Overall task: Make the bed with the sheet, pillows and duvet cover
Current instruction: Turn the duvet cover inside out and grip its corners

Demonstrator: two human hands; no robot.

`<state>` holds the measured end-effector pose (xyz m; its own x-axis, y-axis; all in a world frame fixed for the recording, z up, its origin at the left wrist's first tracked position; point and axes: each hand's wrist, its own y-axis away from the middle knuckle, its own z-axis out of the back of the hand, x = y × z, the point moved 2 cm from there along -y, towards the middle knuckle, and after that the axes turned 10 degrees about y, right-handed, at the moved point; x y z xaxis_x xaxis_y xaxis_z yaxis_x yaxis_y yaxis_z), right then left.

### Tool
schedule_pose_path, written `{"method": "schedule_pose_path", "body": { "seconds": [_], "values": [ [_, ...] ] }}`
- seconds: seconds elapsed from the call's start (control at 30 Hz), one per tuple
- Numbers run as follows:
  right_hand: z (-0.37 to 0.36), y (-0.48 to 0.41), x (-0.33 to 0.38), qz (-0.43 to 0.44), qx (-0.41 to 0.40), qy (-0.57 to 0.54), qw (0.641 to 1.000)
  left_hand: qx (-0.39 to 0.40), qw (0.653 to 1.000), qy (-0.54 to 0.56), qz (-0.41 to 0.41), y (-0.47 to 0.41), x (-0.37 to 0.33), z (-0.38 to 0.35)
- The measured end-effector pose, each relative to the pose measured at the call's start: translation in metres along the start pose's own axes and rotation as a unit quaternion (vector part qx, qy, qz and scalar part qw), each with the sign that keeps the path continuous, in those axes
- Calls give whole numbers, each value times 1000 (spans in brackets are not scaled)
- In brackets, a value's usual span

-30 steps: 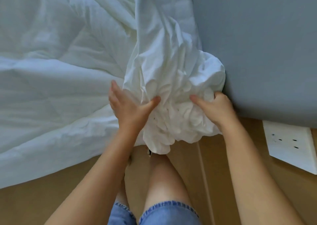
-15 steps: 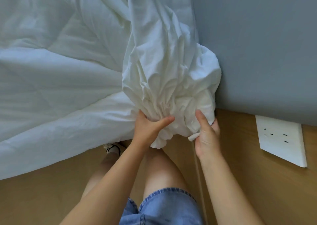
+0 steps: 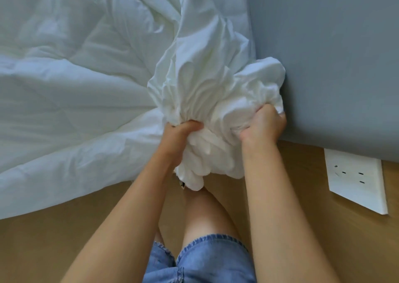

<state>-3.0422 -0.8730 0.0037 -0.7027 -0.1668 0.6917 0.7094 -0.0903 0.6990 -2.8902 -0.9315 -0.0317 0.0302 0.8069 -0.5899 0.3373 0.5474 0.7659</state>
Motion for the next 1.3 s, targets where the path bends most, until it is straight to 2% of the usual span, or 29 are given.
{"method": "schedule_pose_path", "body": {
  "seconds": [0.1,0.2,0.3,0.37,0.53,0.63,0.73,0.8,0.9,1.0,1.07,1.17,1.3],
  "values": [
    [5,-11,7,-76,-2,-60,995,-84,996,-13,6,11,-16,42],
    [10,-21,7,-88,55,-36,994,-204,974,-100,-4,36,-38,119],
    [5,-32,-3,-96,88,-34,991,-333,937,-103,-16,63,-59,204],
    [0,-33,-15,-101,74,-27,992,-364,925,-102,-19,66,-64,232],
    [13,0,-71,-108,69,63,990,-286,948,-133,-38,50,-38,212],
    [13,36,-111,-163,64,107,979,-258,957,-123,-39,38,-23,209],
    [-30,94,-155,-245,157,126,948,-219,969,-108,-36,34,-22,211],
    [-67,127,-175,-259,214,126,934,-167,981,-96,-29,36,-26,221],
    [-101,132,-180,-226,180,153,945,-69,995,-67,-8,37,-33,237],
    [-109,111,-171,-205,61,89,973,-25,999,-34,11,35,-32,235],
    [-107,107,-161,-171,18,72,982,-37,999,-10,-2,32,-33,233],
    [-100,108,-148,-128,1,72,989,-96,994,-13,-43,31,-50,265],
    [-92,110,-124,-103,-12,99,990,-228,971,-57,-42,51,-93,386]
  ]
}}
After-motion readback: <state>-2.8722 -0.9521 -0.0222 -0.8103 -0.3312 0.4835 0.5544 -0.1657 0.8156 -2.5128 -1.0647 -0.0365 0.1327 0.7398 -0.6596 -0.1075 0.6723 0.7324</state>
